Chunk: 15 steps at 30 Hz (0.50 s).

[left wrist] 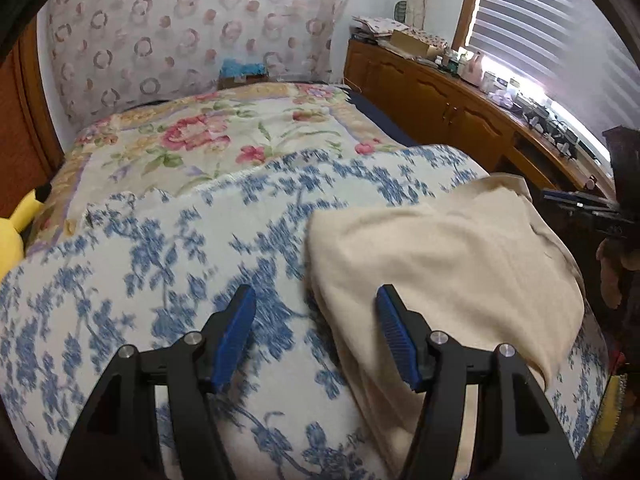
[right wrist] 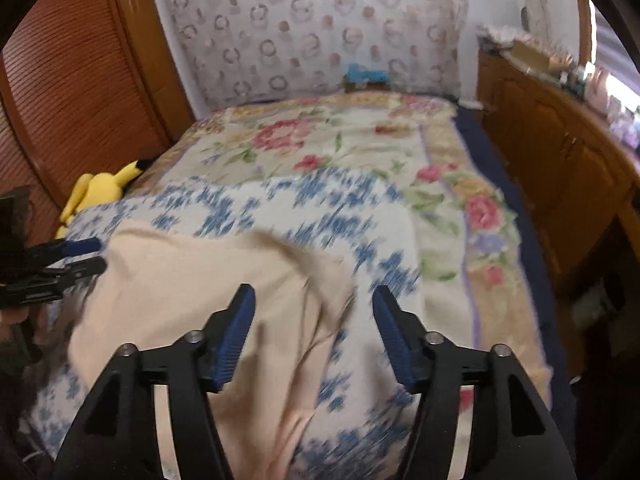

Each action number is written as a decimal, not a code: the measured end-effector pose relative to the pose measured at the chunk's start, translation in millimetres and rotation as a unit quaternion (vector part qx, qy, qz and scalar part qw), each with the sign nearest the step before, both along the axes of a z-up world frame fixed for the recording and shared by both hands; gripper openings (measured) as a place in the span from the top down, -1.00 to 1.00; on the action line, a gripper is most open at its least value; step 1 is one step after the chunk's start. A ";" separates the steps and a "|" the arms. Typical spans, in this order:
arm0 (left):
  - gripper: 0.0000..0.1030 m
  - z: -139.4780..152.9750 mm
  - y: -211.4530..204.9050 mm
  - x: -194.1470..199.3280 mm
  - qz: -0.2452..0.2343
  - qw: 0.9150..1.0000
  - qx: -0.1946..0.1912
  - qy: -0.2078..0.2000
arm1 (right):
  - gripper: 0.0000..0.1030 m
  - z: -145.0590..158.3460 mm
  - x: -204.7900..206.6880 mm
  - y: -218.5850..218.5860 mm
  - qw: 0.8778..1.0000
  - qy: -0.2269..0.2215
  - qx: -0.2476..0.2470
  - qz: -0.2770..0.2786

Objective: Fold small clothes

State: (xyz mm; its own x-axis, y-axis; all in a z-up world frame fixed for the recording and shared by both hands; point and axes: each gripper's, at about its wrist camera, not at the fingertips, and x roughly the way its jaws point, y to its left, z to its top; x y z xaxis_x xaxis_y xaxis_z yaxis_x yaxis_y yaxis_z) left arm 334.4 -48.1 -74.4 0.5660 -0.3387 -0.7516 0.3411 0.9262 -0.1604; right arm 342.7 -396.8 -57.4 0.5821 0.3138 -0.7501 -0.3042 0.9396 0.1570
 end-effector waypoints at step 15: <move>0.28 -15.3 -23.6 -4.5 -0.021 0.996 -0.069 0.046 | 0.12 -37.8 -8.0 27.9 0.998 0.044 0.015 0.046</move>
